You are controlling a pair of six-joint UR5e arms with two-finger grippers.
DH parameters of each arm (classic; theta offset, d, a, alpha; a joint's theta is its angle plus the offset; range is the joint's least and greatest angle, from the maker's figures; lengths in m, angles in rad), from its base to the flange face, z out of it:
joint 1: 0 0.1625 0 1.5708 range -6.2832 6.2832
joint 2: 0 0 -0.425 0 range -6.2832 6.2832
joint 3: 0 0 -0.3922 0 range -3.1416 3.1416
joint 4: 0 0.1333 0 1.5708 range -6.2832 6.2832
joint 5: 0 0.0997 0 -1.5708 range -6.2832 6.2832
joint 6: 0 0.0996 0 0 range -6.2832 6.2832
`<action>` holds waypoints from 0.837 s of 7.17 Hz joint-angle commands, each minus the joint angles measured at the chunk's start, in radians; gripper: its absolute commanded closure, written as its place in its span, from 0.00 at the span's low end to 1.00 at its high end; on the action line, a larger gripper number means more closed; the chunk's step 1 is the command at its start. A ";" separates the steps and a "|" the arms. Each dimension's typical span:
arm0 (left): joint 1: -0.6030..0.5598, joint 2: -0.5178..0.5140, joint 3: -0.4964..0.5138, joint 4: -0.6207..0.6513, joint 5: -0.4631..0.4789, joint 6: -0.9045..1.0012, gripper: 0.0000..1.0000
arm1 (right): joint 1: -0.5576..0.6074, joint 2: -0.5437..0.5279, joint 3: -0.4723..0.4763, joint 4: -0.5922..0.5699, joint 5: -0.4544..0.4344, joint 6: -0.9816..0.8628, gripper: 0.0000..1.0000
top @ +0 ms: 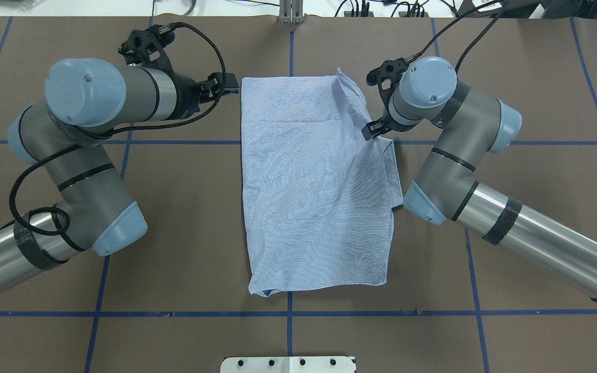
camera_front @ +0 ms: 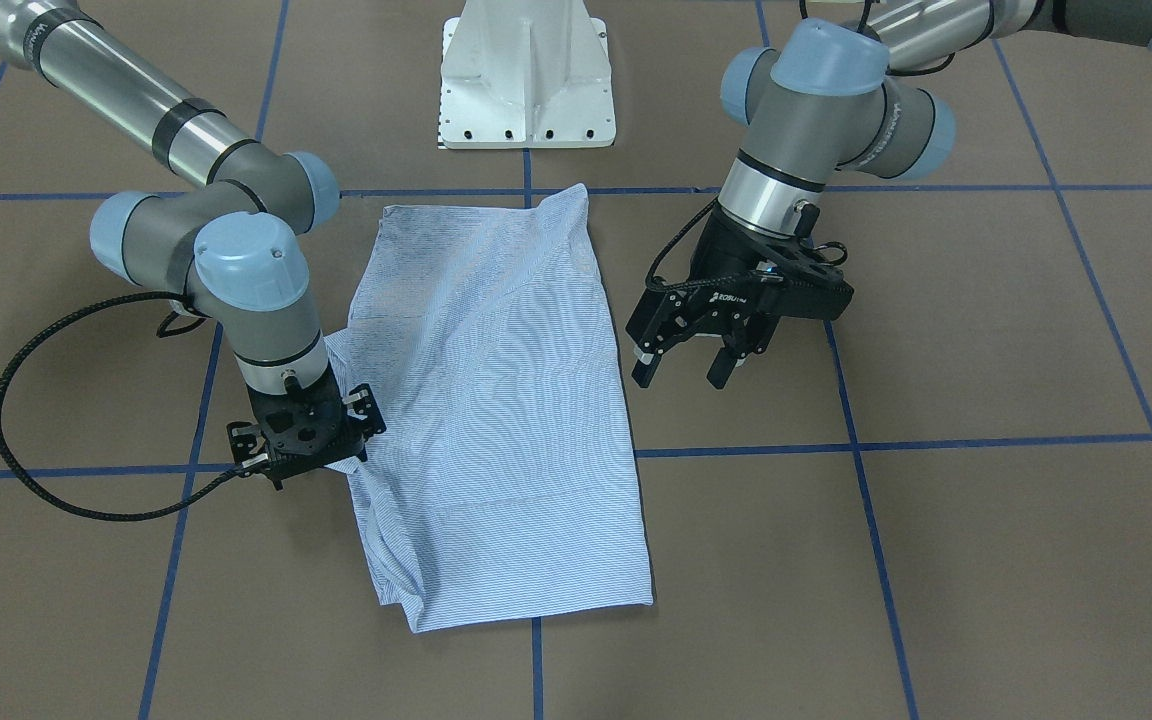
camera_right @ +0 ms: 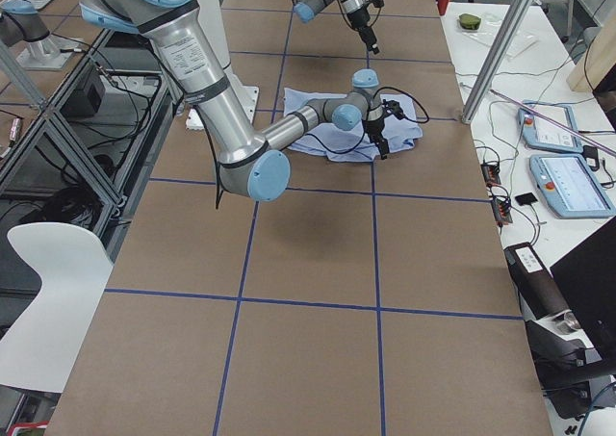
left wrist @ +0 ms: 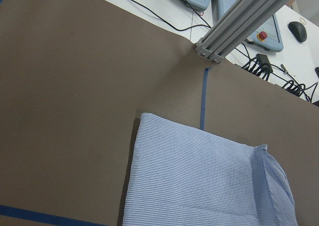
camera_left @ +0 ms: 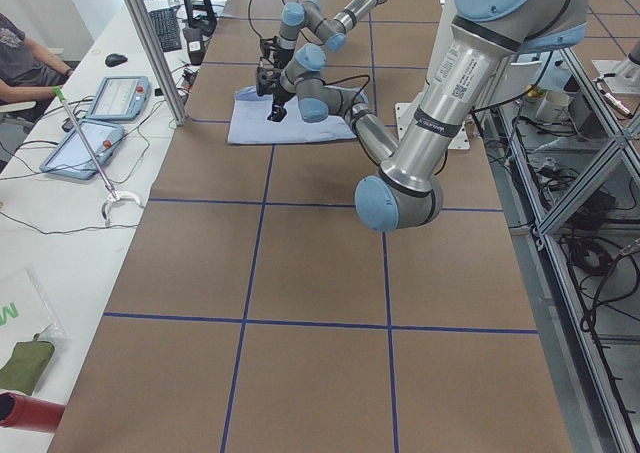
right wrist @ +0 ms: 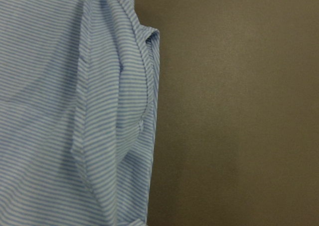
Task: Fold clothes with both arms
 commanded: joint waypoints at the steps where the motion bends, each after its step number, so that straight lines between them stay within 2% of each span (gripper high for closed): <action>1: 0.001 -0.001 -0.001 -0.001 0.000 0.000 0.00 | 0.030 -0.018 -0.018 0.002 0.007 -0.052 0.00; 2: 0.001 -0.004 0.001 0.001 0.000 0.001 0.00 | 0.052 -0.040 -0.018 0.035 0.010 -0.086 0.00; 4: 0.001 -0.004 -0.002 0.001 -0.002 0.001 0.00 | 0.072 -0.025 -0.007 0.042 0.077 -0.081 0.00; 5: 0.002 0.002 -0.017 0.030 -0.053 0.001 0.00 | 0.078 -0.031 0.025 0.042 0.131 -0.075 0.00; 6: 0.022 0.008 -0.074 0.095 -0.130 0.001 0.00 | 0.081 -0.070 0.101 0.036 0.180 -0.042 0.00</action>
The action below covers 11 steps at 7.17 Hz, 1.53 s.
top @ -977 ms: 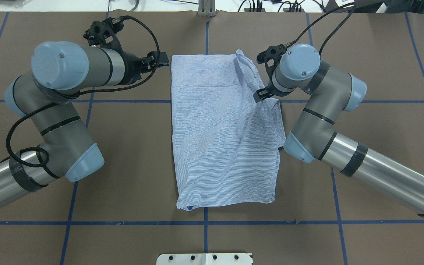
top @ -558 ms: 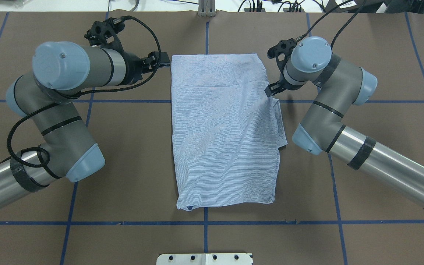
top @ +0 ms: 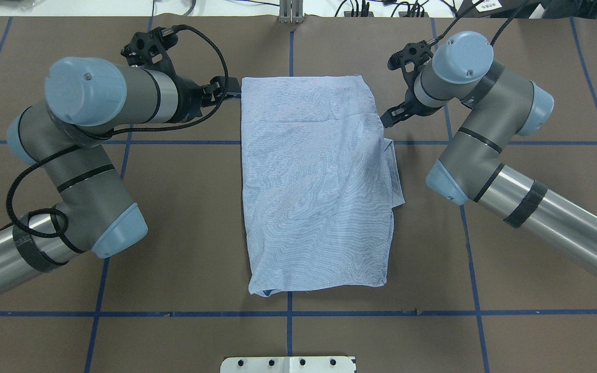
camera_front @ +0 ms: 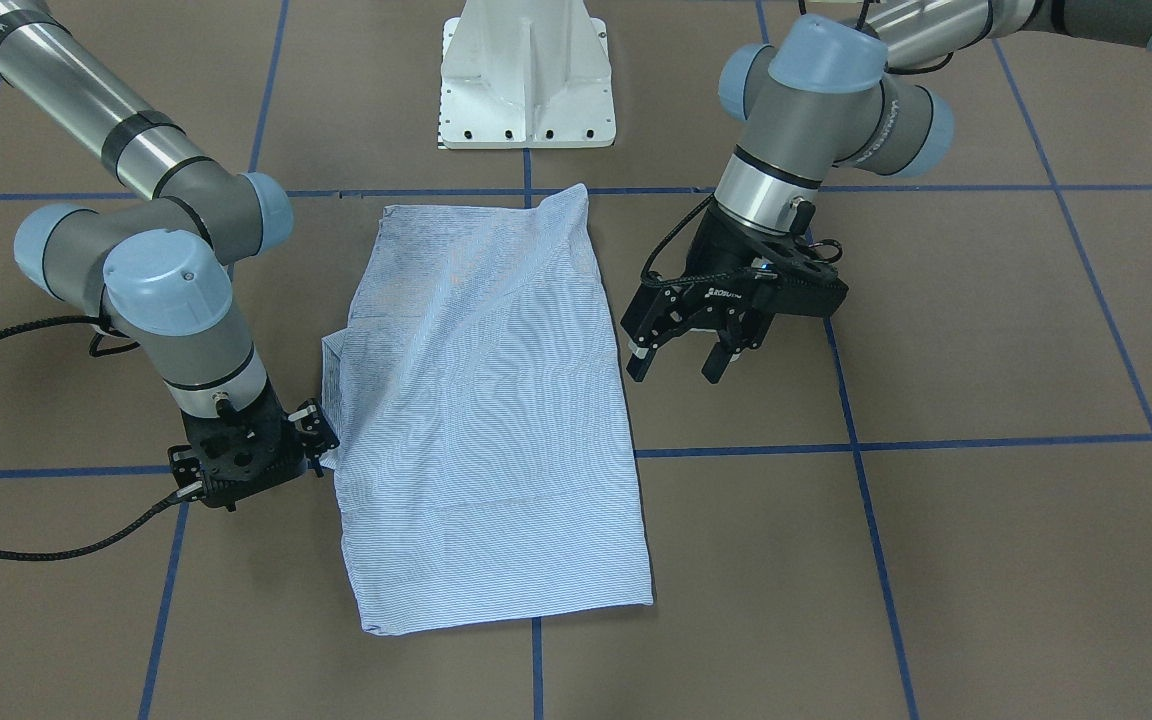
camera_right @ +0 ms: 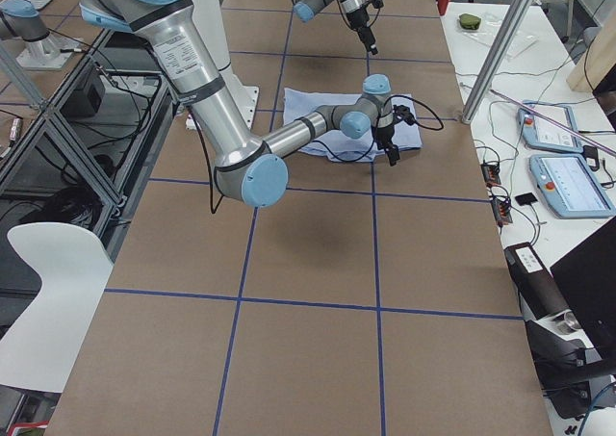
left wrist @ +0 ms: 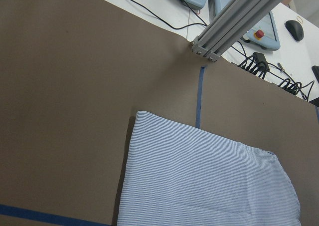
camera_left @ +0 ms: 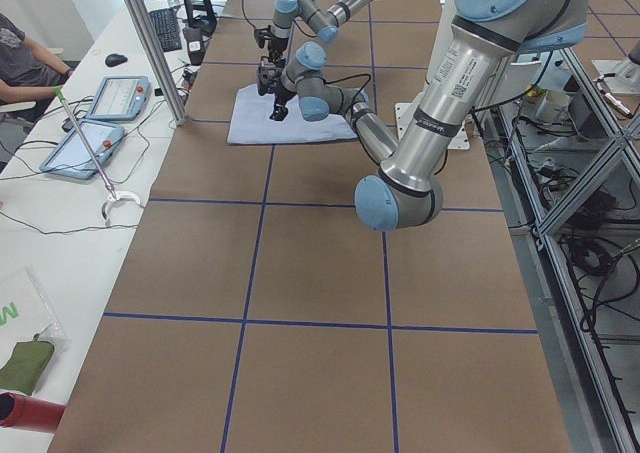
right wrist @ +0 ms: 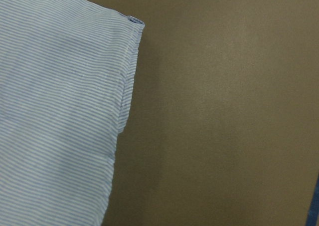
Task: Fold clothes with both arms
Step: 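Move the left gripper to the near corner and the right gripper to the side edge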
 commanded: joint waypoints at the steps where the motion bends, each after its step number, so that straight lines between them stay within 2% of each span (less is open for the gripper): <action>1: 0.117 0.010 -0.130 0.165 -0.077 -0.014 0.00 | 0.007 -0.089 0.155 -0.010 0.128 0.094 0.00; 4: 0.266 0.090 -0.227 0.180 -0.061 -0.196 0.00 | -0.023 -0.295 0.426 -0.004 0.164 0.428 0.00; 5: 0.337 0.102 -0.229 0.178 0.019 -0.278 0.00 | -0.038 -0.335 0.467 0.007 0.164 0.469 0.00; 8: 0.449 0.106 -0.192 0.178 0.036 -0.374 0.00 | -0.051 -0.340 0.476 0.007 0.158 0.500 0.00; 9: 0.466 0.100 -0.143 0.177 0.038 -0.383 0.00 | -0.051 -0.338 0.476 0.007 0.158 0.500 0.00; 11: 0.478 0.097 -0.119 0.175 0.036 -0.383 0.03 | -0.051 -0.337 0.476 0.007 0.158 0.503 0.00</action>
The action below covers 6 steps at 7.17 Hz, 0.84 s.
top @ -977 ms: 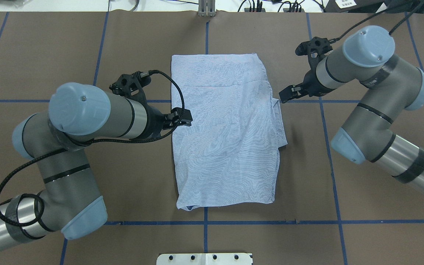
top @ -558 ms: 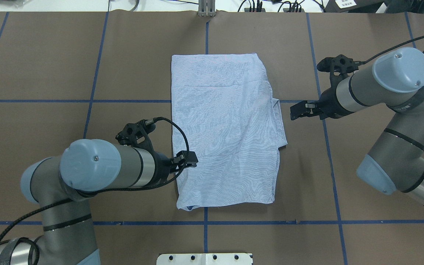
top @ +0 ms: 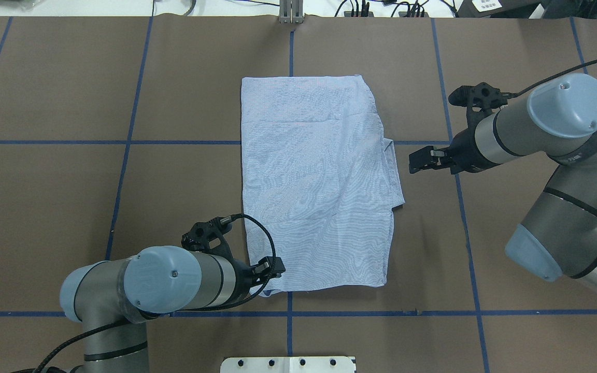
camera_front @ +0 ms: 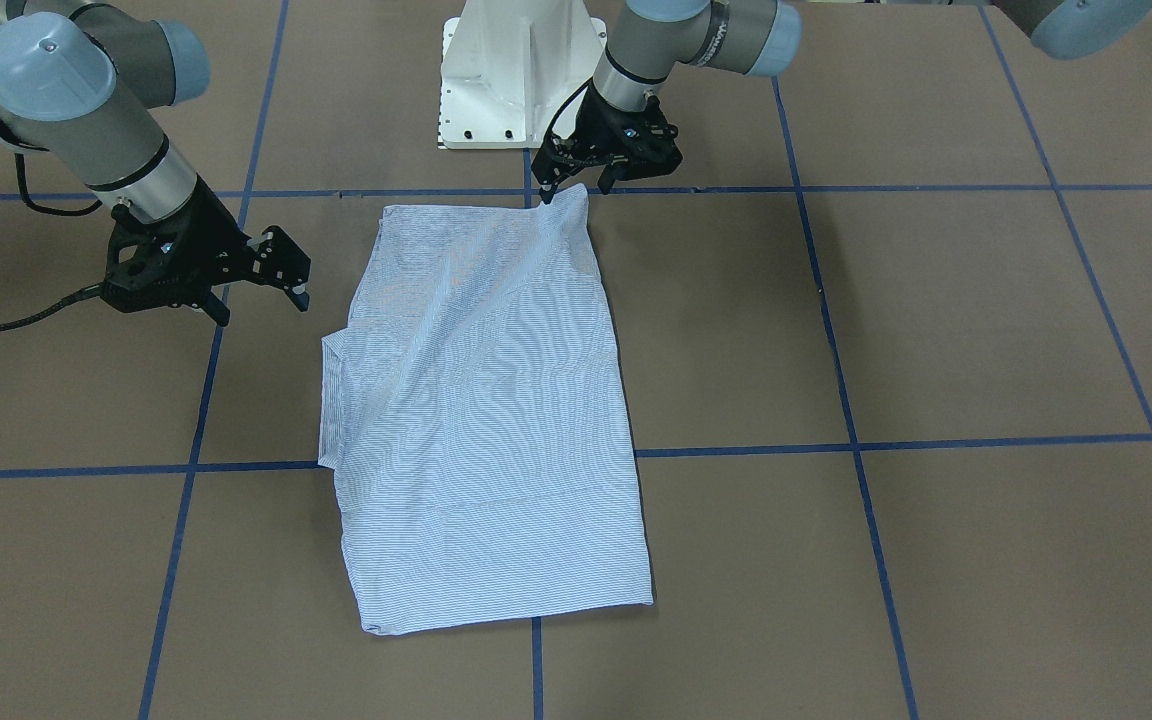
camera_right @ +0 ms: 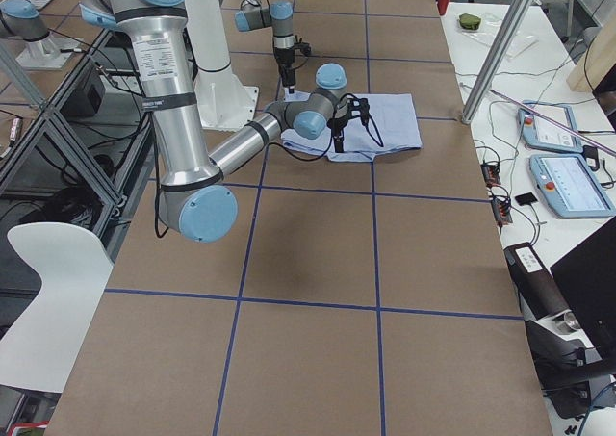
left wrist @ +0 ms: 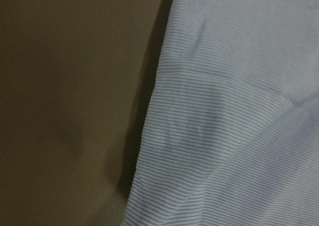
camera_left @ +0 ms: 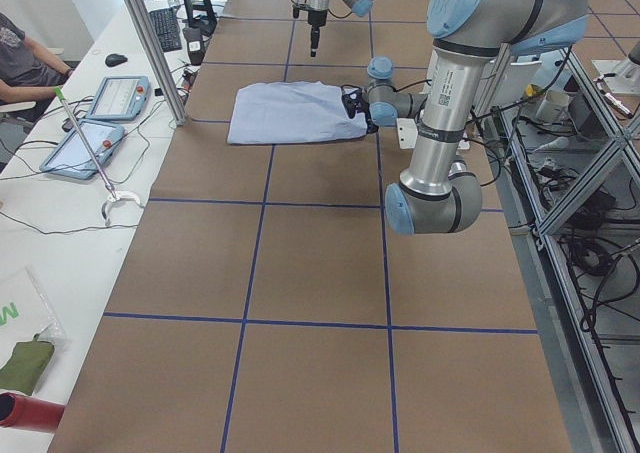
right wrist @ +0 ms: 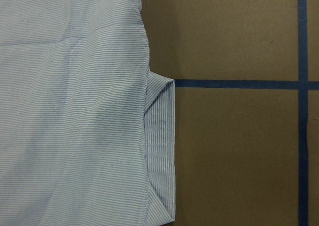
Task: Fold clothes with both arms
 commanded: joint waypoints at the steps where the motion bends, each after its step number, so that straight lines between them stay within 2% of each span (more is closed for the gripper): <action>1: 0.011 0.000 0.018 -0.001 -0.001 -0.002 0.09 | 0.000 0.003 0.002 0.000 0.000 0.003 0.00; 5: 0.011 -0.003 0.002 0.001 -0.005 -0.002 0.51 | 0.000 0.003 0.003 0.000 -0.003 0.003 0.00; 6: 0.010 -0.003 -0.001 0.001 -0.007 -0.002 0.52 | 0.000 0.001 0.002 0.000 -0.003 0.003 0.00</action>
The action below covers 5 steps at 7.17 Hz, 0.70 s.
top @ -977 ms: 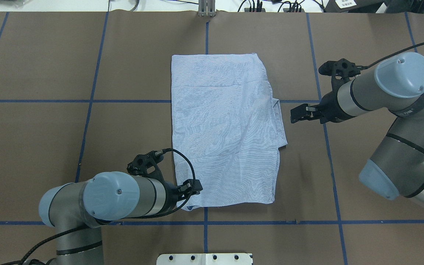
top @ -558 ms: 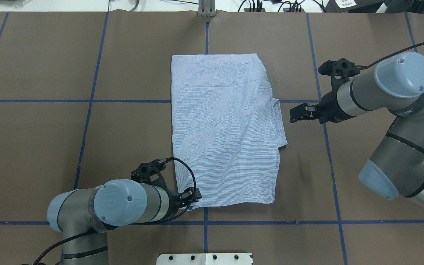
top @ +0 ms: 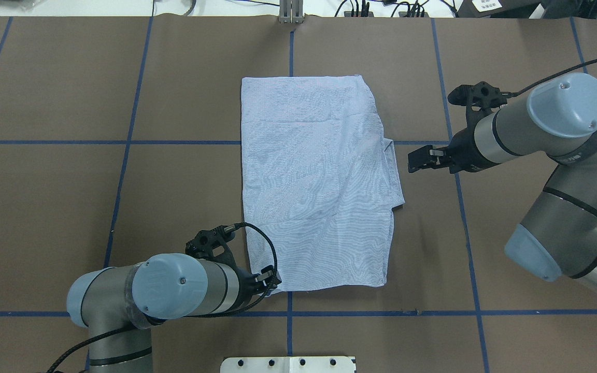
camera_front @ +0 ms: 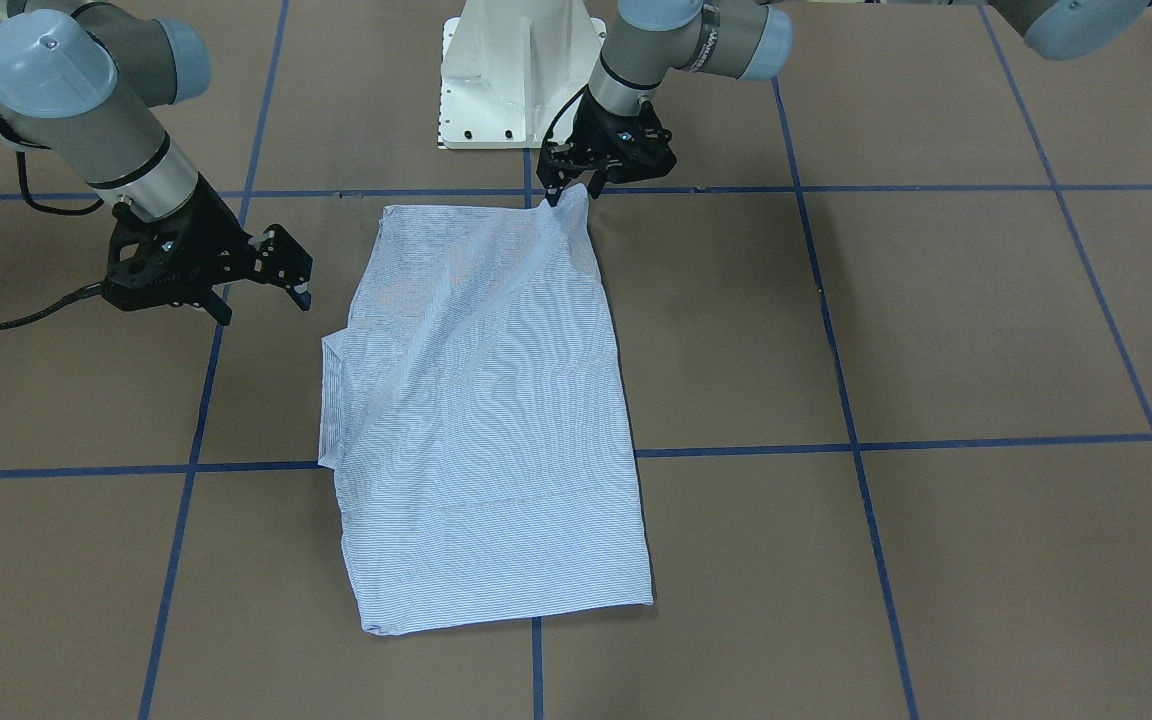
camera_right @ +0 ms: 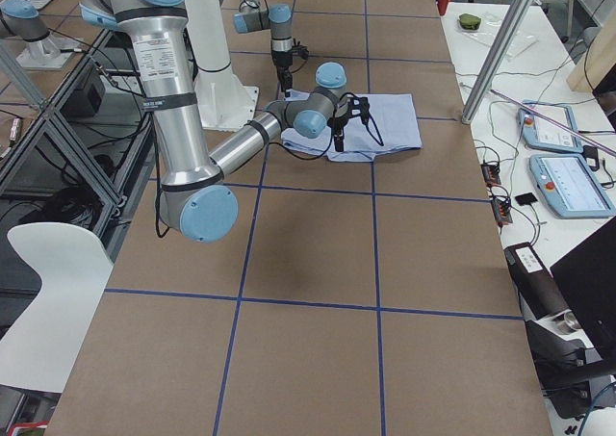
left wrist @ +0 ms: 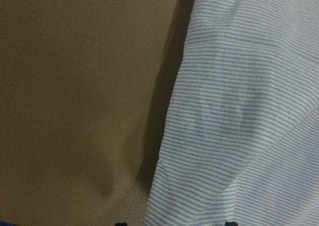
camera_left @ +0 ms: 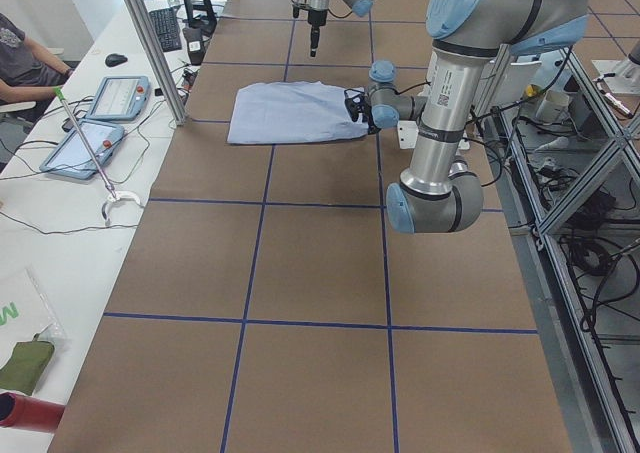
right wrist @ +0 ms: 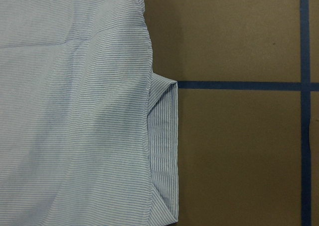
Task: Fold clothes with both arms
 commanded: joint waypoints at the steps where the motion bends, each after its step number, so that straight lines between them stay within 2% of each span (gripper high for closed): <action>1: -0.003 0.004 -0.011 0.001 -0.001 0.001 0.52 | 0.000 0.000 -0.001 0.000 -0.002 0.000 0.00; 5: -0.001 0.004 0.004 0.001 0.005 0.002 0.51 | -0.002 0.002 -0.004 -0.002 -0.007 0.000 0.00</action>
